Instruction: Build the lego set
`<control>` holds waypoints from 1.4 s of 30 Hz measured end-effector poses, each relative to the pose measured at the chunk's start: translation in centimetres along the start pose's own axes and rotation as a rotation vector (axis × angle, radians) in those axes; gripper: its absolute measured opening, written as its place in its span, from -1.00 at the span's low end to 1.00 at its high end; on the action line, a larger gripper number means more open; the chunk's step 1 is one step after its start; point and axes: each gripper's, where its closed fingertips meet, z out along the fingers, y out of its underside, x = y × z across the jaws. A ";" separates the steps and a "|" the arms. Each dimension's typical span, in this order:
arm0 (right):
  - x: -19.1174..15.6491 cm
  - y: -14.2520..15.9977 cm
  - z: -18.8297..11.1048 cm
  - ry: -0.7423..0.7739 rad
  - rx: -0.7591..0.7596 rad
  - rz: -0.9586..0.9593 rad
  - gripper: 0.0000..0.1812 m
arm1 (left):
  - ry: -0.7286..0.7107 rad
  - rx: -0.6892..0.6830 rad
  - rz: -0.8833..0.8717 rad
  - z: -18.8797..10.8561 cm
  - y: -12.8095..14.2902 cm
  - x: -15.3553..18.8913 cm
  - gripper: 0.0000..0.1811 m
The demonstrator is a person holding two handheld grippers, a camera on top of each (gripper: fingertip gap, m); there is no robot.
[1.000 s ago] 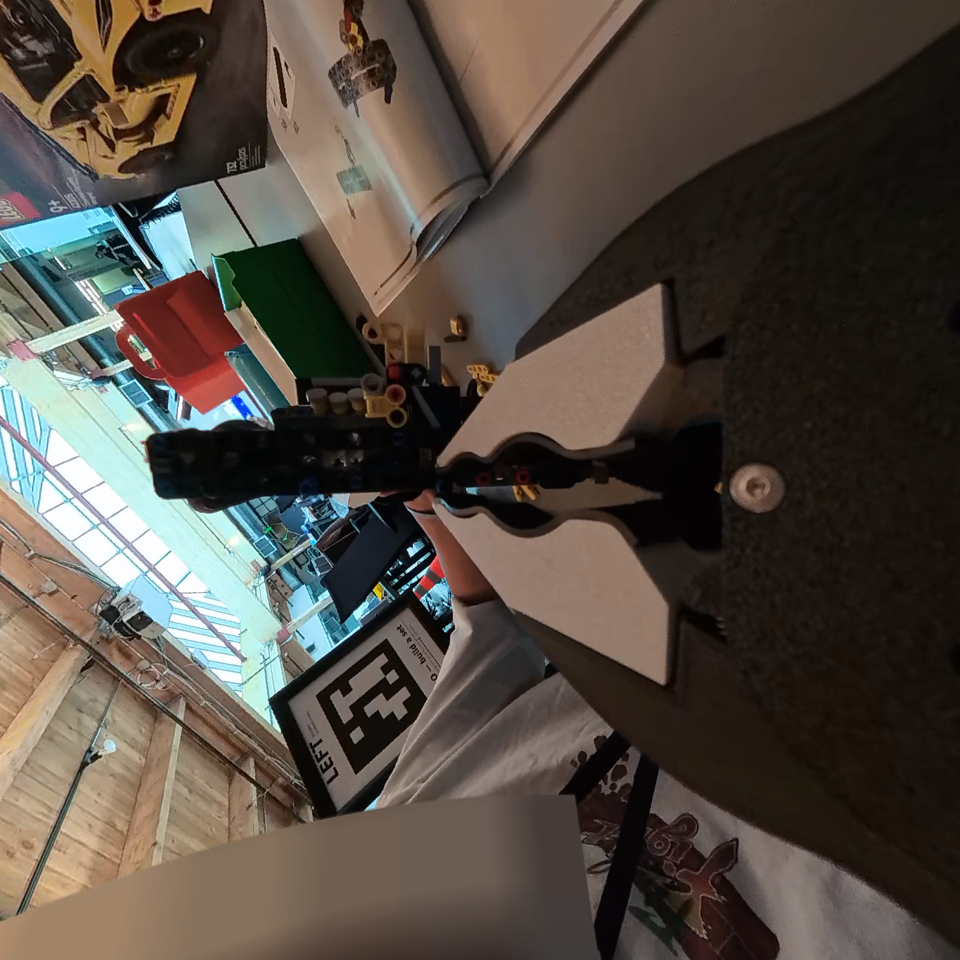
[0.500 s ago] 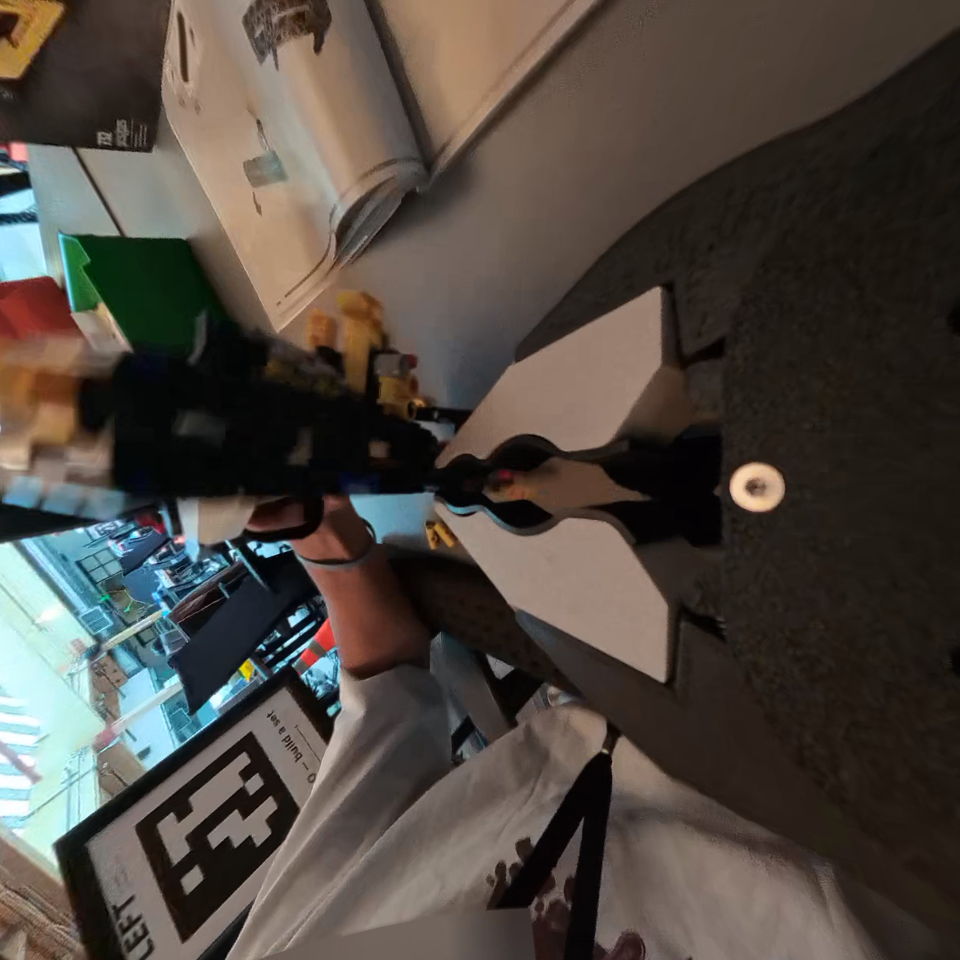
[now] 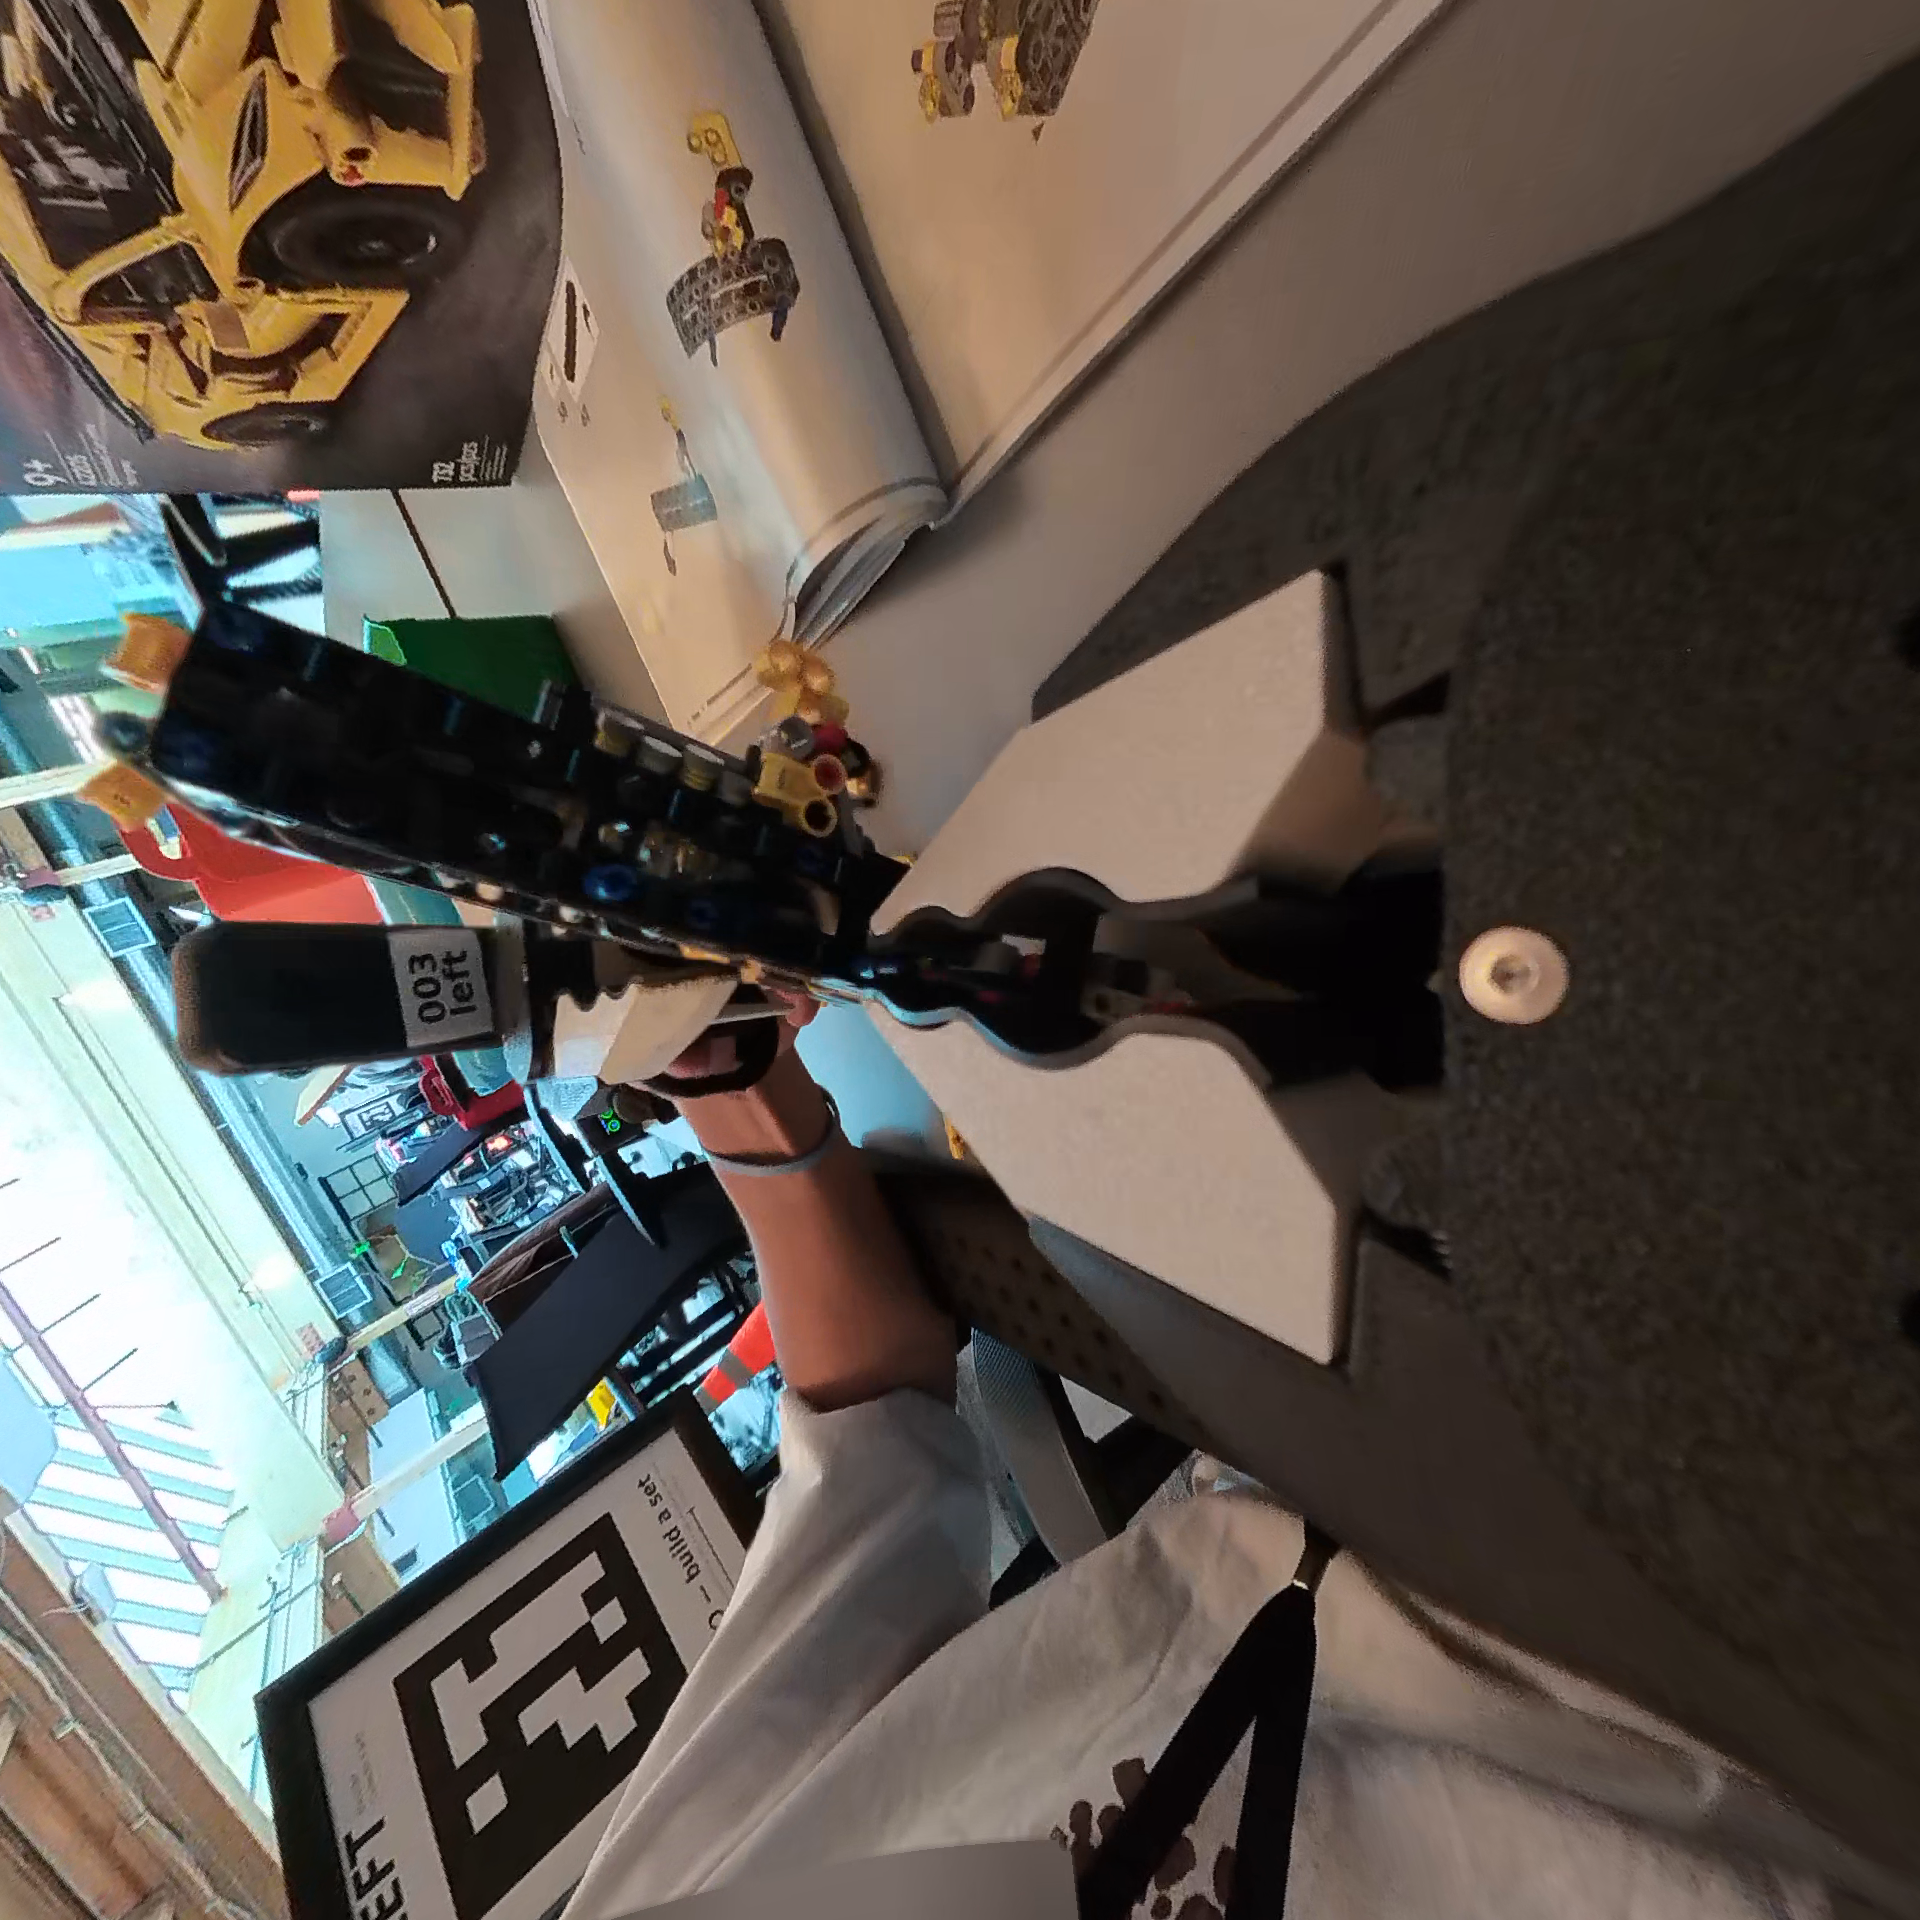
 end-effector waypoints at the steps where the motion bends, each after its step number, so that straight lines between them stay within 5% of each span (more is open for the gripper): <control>1: 0.0 0.0 0.0 -0.005 0.002 0.006 -0.97 | 0.008 0.003 -0.001 0.0 0.0 0.0 -0.78; 20: -0.6 -0.8 0.0 -0.021 0.065 0.052 -0.98 | 0.012 0.035 0.037 0.2 -0.4 0.4 -0.80; 24: -0.6 -1.5 -0.4 -0.003 0.090 0.037 -0.97 | -0.020 -0.085 0.057 0.9 1.8 0.1 -0.82; 33: -0.5 -1.8 -1.0 0.114 -0.013 -0.088 -0.96 | -0.006 -0.078 0.003 1.7 2.0 0.1 -0.80; 42: 1.6 -2.4 -2.1 0.619 -0.152 -0.395 -0.69 | -0.144 -0.047 -0.130 2.3 1.6 -1.2 -0.80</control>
